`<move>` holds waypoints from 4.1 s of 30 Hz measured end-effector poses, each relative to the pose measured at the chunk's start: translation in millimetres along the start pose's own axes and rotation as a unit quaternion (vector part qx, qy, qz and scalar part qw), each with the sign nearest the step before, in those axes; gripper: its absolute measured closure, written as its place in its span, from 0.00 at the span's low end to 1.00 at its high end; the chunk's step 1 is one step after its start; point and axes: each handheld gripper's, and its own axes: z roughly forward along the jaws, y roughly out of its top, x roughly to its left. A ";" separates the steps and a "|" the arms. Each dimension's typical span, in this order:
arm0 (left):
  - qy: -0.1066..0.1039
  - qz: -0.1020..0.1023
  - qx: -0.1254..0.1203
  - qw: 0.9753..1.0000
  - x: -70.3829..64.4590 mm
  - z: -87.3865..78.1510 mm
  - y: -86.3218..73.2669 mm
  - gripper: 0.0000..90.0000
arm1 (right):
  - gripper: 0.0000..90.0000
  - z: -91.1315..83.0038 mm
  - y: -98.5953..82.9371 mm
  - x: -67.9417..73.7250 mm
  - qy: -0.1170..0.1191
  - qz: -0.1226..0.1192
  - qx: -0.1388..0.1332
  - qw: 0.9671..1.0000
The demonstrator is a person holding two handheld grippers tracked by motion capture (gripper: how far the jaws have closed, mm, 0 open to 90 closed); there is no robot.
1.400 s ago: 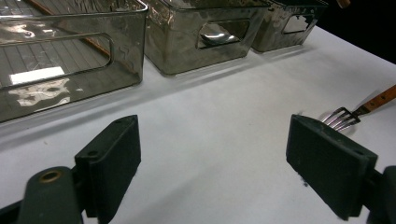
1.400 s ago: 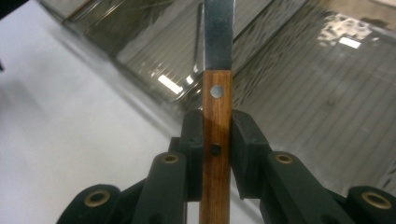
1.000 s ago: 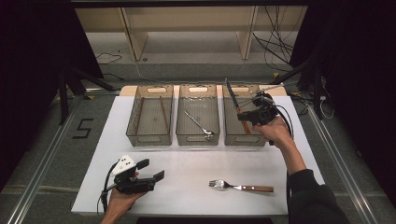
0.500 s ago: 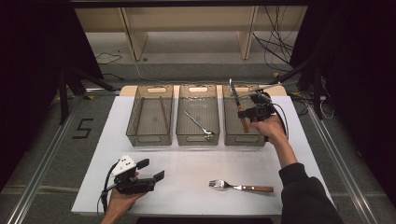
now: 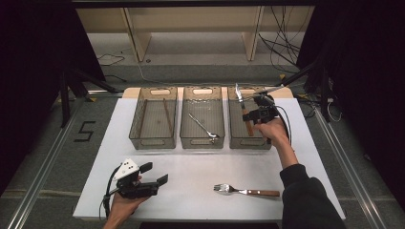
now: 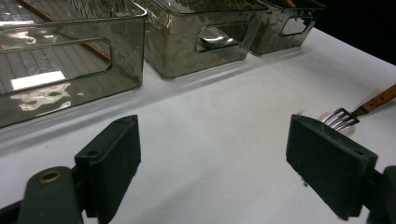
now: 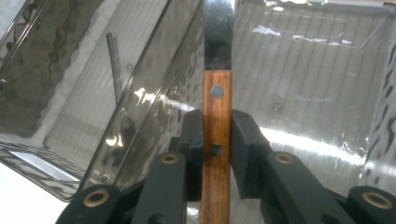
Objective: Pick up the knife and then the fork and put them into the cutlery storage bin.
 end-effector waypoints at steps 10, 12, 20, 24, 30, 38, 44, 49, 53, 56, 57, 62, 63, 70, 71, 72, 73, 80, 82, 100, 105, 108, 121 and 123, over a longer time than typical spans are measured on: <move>0.000 -0.001 0.000 1.000 0.0 0.1 -0.1 0.20 | 0.60 1.7 -0.7 6.0 0.049 -0.019 0.011 0.999; 0.000 0.000 0.000 1.000 -0.2 0.1 0.0 0.20 | 0.59 -0.7 -1.0 7.2 0.052 -0.023 0.007 0.998; 0.001 -0.001 0.001 1.000 0.0 0.0 -0.1 0.20 | 0.50 -19.0 -6.1 15.5 0.062 -0.054 -0.019 0.996; 0.000 0.000 0.001 1.000 -0.3 0.3 -0.2 0.20 | 0.46 -33.4 -12.6 24.1 0.072 -0.085 -0.035 0.993; 0.001 0.000 0.001 1.000 -0.2 0.6 -0.3 0.20 | 0.43 -54.0 -30.5 37.4 0.090 -0.130 -0.058 0.986; 0.000 0.001 0.001 1.000 -0.4 0.6 -0.3 0.20 | 0.39 -67.9 -52.8 49.5 0.112 -0.163 -0.070 0.978; 0.000 0.001 0.000 1.000 -0.4 0.6 -0.5 0.20 | 0.37 -73.2 -69.1 56.5 0.114 -0.188 -0.070 0.973; -0.001 0.001 0.002 1.000 -1.1 0.9 -0.6 0.20 | 0.37 -74.0 -85.2 59.6 0.112 -0.202 -0.074 0.970; 0.000 0.002 0.002 1.000 -0.7 0.6 -0.7 0.20 | 0.37 -73.2 -98.1 61.7 0.121 -0.208 -0.075 0.968; -0.001 0.002 0.002 1.000 -1.0 0.5 -0.5 0.20 | 0.36 -73.3 -107.3 64.2 0.127 -0.219 -0.070 0.965; -0.002 0.002 0.003 1.000 -1.5 0.6 -0.6 0.20 | 0.36 -73.5 -109.7 65.0 0.126 -0.224 -0.064 0.964; -0.004 0.004 0.004 1.000 -2.5 0.8 -0.5 0.20 | 0.35 -72.9 -119.9 66.4 0.125 -0.241 -0.040 0.962; -0.004 0.004 0.004 1.000 -2.5 0.8 -0.6 0.20 | 0.35 -72.8 -121.6 66.6 0.124 -0.245 -0.035 0.961; -0.005 0.005 0.003 1.000 -4.2 1.1 -0.8 0.20 | 0.35 -72.6 -128.7 65.4 0.126 -0.266 0.000 0.956; -0.005 0.007 0.005 1.000 -4.0 0.8 -0.7 0.20 | 0.35 -72.1 -129.8 65.7 0.124 -0.270 0.003 0.955; -0.005 0.005 0.003 1.000 -4.2 1.1 -0.8 0.20 | 0.35 -72.0 -131.0 66.4 0.122 -0.271 0.008 0.955; -0.005 0.007 0.005 1.000 -4.0 0.7 -0.8 0.20 | 0.35 -71.5 -131.7 66.7 0.122 -0.274 0.013 0.954; -0.006 0.007 0.005 1.000 -4.4 1.3 -0.9 0.20 | 0.35 -69.1 -135.5 70.0 0.112 -0.300 0.042 0.947; -0.006 0.007 0.005 1.000 -4.4 1.3 -0.9 0.20 | 0.35 -68.6 -137.2 71.5 0.107 -0.305 0.051 0.945; -0.006 0.009 0.005 1.000 -4.9 2.0 -1.1 0.20 | 0.40 -58.0 -156.6 74.7 0.070 -0.386 0.152 0.907; -0.006 0.009 0.006 1.000 -4.8 1.5 -1.0 0.20 | 0.45 -52.5 -161.8 76.4 0.057 -0.400 0.176 0.898; -0.006 0.009 0.005 1.000 -4.8 1.9 -1.1 0.20 | 0.48 -48.2 -165.3 75.8 0.053 -0.407 0.185 0.893; -0.006 0.008 0.005 1.000 -5.2 2.2 -1.1 0.20 | 0.59 -34.5 -175.0 69.7 0.031 -0.417 0.227 0.880; -0.006 0.008 0.006 1.000 -5.1 2.3 -1.1 0.20 | 0.60 -32.2 -175.7 68.2 0.034 -0.418 0.231 0.878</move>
